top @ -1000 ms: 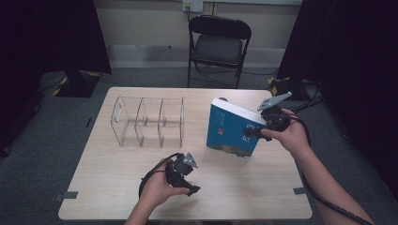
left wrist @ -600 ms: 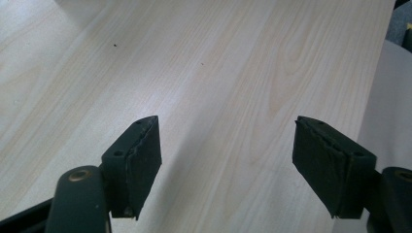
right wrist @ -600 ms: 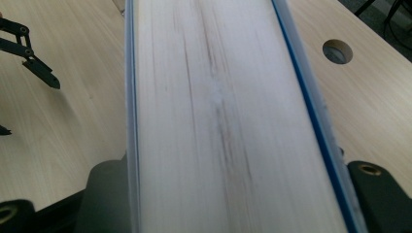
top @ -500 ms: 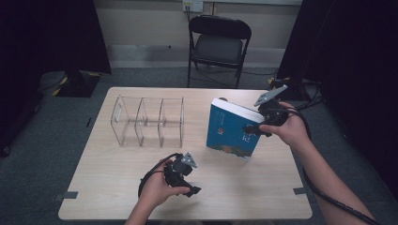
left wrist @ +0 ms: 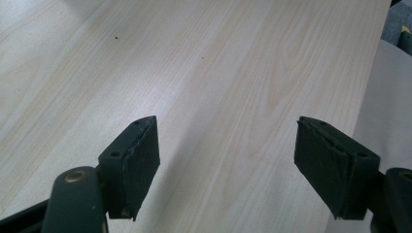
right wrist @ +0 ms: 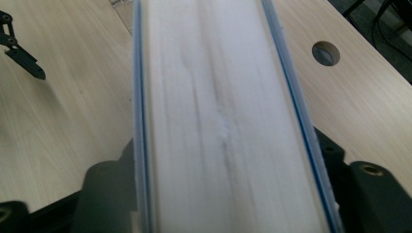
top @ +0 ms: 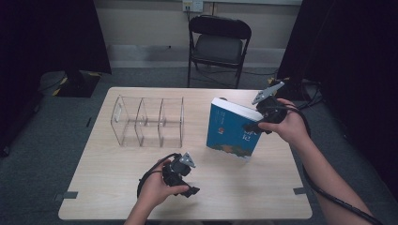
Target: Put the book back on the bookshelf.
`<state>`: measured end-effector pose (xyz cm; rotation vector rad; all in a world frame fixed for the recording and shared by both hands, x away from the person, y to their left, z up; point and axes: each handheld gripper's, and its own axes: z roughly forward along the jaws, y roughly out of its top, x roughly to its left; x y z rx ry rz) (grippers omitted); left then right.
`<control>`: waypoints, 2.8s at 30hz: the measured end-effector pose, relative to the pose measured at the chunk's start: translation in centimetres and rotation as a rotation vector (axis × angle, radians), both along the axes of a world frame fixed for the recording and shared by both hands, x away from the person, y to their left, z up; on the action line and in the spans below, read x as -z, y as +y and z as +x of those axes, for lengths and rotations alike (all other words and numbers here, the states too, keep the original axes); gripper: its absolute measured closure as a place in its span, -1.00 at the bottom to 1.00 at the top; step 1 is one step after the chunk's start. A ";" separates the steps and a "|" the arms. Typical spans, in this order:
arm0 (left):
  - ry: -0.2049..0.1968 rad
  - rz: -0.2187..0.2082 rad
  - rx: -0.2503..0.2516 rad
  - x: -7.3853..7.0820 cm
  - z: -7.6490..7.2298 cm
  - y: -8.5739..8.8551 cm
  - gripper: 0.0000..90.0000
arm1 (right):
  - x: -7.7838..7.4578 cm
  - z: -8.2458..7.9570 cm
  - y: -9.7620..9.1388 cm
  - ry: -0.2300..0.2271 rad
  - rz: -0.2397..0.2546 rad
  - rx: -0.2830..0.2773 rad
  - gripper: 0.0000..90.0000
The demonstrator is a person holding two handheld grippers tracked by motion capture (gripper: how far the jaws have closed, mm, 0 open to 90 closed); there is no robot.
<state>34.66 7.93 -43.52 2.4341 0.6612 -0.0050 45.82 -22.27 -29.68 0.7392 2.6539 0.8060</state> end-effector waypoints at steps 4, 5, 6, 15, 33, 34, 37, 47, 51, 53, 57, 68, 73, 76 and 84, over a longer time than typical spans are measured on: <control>0.001 0.006 0.011 0.0 0.1 0.0 -0.44 | 0.0 0.1 0.1 0.027 0.018 -0.015 -0.07; 0.003 -0.004 0.004 0.1 0.0 0.0 -0.44 | 0.2 0.3 0.2 0.031 0.020 -0.024 -0.06; 0.003 -0.004 0.004 0.1 0.0 0.0 -0.44 | 0.2 0.3 0.2 0.031 0.020 -0.024 -0.06; 0.009 0.001 0.002 0.3 0.1 0.1 -0.44 | 0.5 0.5 0.8 0.073 -0.001 -0.069 0.24; -0.001 -0.004 0.003 -0.1 0.0 0.2 -0.43 | 0.9 0.1 1.6 0.075 -0.050 -0.052 0.27; -0.001 -0.012 -0.004 -0.1 0.0 0.2 -0.43 | 0.9 0.1 1.6 0.070 -0.051 -0.050 0.27; -0.004 -0.007 -0.009 -0.1 0.0 0.3 -0.43 | 0.9 0.0 1.6 0.075 -0.056 -0.048 0.30; -0.004 -0.009 -0.008 -0.1 -0.1 0.4 -0.43 | 0.9 -0.4 1.7 0.056 -0.058 -0.047 0.34; -0.010 -0.020 -0.024 -0.3 -0.3 1.0 -0.43 | 0.8 -0.6 1.9 0.056 -0.059 -0.060 0.34; -0.009 -0.021 -0.026 -0.2 -0.3 1.0 -0.43 | 0.8 -0.6 1.9 0.059 -0.060 -0.056 0.35; -0.004 -0.007 -0.026 0.1 -0.1 1.1 -0.43 | 0.8 -0.6 2.0 0.062 -0.048 -0.049 0.35; 0.000 0.020 -0.020 0.4 -0.2 1.1 -0.41 | 0.0 -1.9 1.2 0.040 -0.064 -0.061 0.36; -0.003 0.017 -0.037 0.4 -0.1 1.4 -0.41 | -0.9 -3.3 0.8 0.044 -0.068 -0.079 0.36; -0.003 0.015 -0.032 0.3 -0.1 1.5 -0.41 | -1.3 -4.3 0.9 0.053 -0.051 -0.091 0.36; -0.025 0.006 -0.053 -0.1 -0.1 2.1 -0.42 | -1.3 -6.7 2.3 0.075 -0.011 -0.164 0.36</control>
